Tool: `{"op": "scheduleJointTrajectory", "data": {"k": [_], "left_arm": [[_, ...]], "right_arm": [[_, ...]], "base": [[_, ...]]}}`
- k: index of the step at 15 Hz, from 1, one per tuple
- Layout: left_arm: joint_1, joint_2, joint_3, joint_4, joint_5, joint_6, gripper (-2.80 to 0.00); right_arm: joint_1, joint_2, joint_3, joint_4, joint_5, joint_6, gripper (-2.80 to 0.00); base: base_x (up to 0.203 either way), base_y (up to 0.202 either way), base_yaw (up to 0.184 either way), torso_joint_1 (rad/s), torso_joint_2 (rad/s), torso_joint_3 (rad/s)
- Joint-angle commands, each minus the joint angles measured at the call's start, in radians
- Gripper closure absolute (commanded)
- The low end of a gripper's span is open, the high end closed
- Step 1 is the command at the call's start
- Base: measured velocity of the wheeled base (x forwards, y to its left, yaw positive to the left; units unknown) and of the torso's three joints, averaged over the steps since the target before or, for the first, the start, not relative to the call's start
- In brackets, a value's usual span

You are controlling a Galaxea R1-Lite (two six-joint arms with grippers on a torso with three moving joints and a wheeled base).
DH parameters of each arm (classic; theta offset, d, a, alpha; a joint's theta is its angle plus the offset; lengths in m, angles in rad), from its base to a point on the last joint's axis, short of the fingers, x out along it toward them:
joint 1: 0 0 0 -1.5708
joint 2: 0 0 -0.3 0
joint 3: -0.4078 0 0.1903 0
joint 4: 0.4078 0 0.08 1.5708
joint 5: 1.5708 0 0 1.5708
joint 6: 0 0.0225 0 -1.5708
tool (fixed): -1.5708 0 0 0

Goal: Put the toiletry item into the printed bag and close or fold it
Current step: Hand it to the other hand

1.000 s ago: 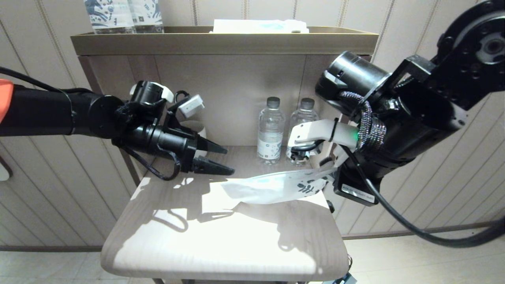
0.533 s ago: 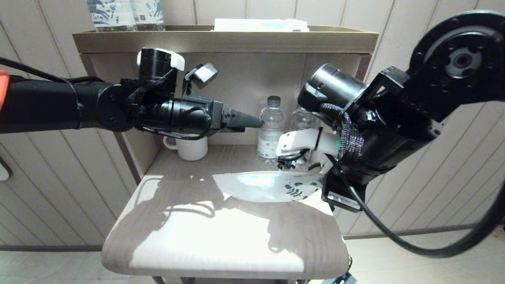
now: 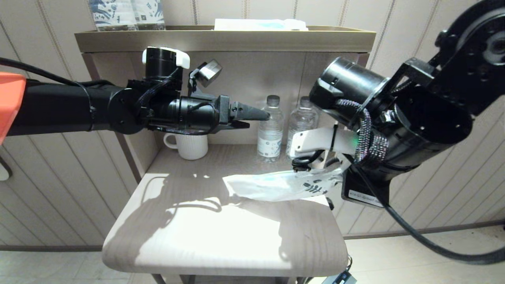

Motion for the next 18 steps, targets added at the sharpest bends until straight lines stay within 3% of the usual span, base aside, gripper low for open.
{"op": "scheduleJointTrajectory", "data": {"k": [1,2,3,8,12,18], "left_arm": [[0.001,0.000,0.009,0.001,-0.005,0.001,-2.80],[0.000,-0.002,0.014,0.001,-0.013,0.008,-2.80],[0.000,-0.006,0.021,0.003,-0.022,0.021,0.00],[-0.001,-0.059,0.096,0.001,-0.035,0.057,0.00],[-0.049,-0.167,0.233,-0.002,-0.032,0.089,0.00],[-0.047,-0.307,0.442,-0.007,-0.024,0.131,0.00]], "right_arm": [[0.004,-0.028,0.000,0.007,-0.002,-0.002,0.00],[0.007,-0.029,0.002,0.007,0.000,0.001,0.00],[0.009,-0.030,0.002,0.007,0.003,0.003,0.00],[0.030,-0.093,0.010,0.019,0.019,0.005,0.00],[0.061,-0.161,0.031,0.076,0.027,0.015,0.00],[0.071,-0.163,0.005,0.213,-0.007,0.006,0.00]], "base": [[0.000,0.000,0.000,0.000,0.00,0.000],[0.000,0.000,0.000,0.000,0.00,0.000],[0.000,0.000,0.000,0.000,0.00,0.000],[0.000,0.000,0.000,0.000,0.00,0.000],[0.000,0.000,0.000,0.000,0.00,0.000],[0.000,0.000,0.000,0.000,0.00,0.000]]}}
